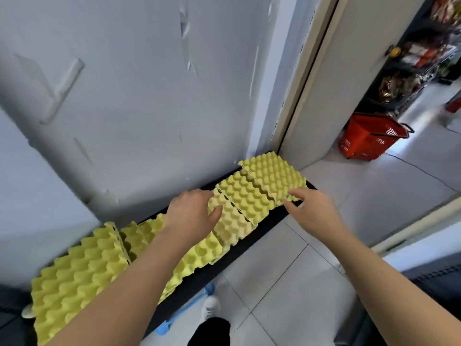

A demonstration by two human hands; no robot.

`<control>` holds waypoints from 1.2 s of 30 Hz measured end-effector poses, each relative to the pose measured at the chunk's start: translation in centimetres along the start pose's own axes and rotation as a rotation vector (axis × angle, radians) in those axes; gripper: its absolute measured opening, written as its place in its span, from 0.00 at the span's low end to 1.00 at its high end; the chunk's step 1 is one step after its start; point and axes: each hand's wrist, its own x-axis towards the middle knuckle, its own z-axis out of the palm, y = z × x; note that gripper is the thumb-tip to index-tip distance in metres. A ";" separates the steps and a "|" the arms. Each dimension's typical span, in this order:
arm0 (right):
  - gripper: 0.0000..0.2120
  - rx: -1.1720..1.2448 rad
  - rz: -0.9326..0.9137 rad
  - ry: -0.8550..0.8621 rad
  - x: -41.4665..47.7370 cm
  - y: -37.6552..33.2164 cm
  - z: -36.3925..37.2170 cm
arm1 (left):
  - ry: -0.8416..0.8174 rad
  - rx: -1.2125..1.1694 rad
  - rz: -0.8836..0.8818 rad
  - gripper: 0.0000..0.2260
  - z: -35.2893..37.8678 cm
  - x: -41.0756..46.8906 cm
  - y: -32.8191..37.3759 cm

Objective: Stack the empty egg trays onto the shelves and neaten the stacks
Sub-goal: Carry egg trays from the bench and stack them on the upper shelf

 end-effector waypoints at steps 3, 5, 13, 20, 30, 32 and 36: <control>0.18 0.001 0.055 -0.035 6.6 2.2 1.5 | -0.067 -0.006 -0.015 0.18 3.1 6.6 0.4; 0.19 0.006 0.089 -0.051 11.0 3.5 2.2 | -0.128 -0.001 -0.036 0.18 5.1 11.0 0.7; 0.20 0.018 0.148 -0.105 26.1 10.4 6.4 | -0.274 -0.041 -0.101 0.17 14.3 25.5 3.1; 0.21 0.040 0.147 -0.202 37.4 19.5 12.6 | -0.346 -0.127 -0.232 0.20 25.0 33.3 5.7; 0.25 0.000 0.065 -0.363 48.2 31.1 20.8 | -0.371 -0.288 -0.584 0.29 39.0 38.2 9.5; 0.25 -0.008 0.051 -0.383 49.6 32.9 22.1 | -0.350 -0.316 -0.629 0.29 40.6 38.6 10.1; 0.33 0.036 0.093 -0.470 51.5 35.6 24.0 | -0.274 -0.370 -0.703 0.32 42.9 38.8 10.9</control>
